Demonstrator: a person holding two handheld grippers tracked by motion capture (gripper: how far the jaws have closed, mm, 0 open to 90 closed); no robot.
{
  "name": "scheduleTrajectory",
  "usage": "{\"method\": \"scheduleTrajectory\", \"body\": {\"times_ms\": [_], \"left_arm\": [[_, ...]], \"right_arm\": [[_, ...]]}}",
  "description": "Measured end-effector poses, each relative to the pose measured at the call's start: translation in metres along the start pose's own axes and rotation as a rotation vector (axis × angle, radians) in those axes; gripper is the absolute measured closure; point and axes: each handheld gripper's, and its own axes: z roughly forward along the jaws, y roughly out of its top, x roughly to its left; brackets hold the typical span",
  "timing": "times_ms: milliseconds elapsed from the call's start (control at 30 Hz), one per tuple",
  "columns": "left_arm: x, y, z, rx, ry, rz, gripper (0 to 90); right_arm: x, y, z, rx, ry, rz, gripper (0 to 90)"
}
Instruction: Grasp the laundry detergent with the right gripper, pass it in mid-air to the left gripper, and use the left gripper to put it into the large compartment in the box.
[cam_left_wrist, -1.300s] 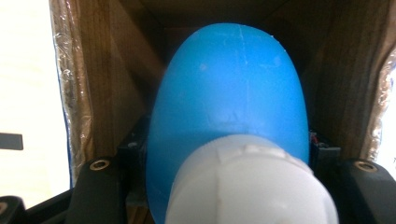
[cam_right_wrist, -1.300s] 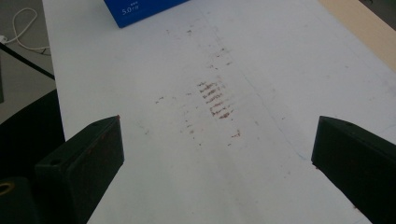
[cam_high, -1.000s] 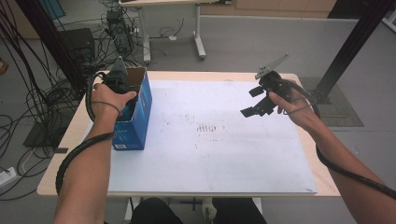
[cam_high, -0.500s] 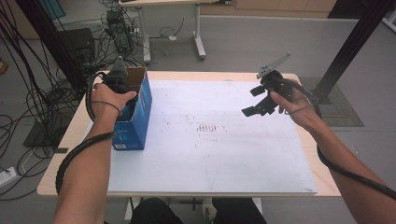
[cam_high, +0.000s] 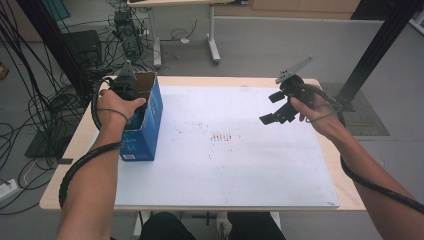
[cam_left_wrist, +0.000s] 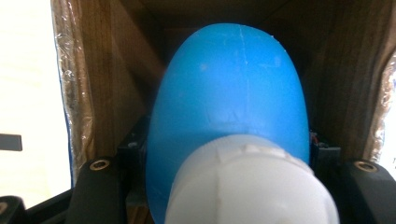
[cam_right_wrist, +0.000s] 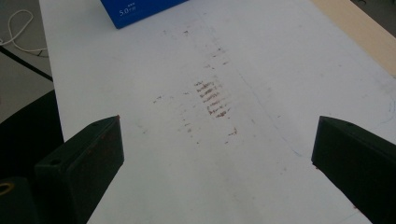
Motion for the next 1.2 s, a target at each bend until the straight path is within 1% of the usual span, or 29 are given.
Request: {"method": "scheduleTrajectory", "body": {"times_ms": [667, 700, 733, 967, 1200], "left_arm": [[-0.0019, 0.0001, -0.0002, 0.005, 0.007, 0.006, 36.9], [-0.0027, 0.0, 0.0001, 0.004, 0.002, -0.002, 36.8], [-0.0019, 0.0002, -0.0002, 0.006, 0.008, 0.005, 36.8], [-0.0027, 0.0006, -0.0003, 0.01, 0.009, 0.007, 36.8], [-0.0035, 0.0009, -0.0004, 0.014, 0.012, 0.007, 36.7]], "right_arm": [[-0.0019, -0.001, 0.0013, -0.003, 0.0, 0.005, 1.9], [-0.0019, -0.0008, 0.0014, -0.005, 0.001, 0.004, 1.9], [-0.0018, -0.0006, 0.0013, -0.003, 0.001, 0.004, 1.9], [-0.0021, 0.0, 0.0016, -0.005, 0.002, 0.005, 1.9], [-0.0021, 0.0024, 0.0, -0.005, -0.001, -0.004, 1.9]]}}
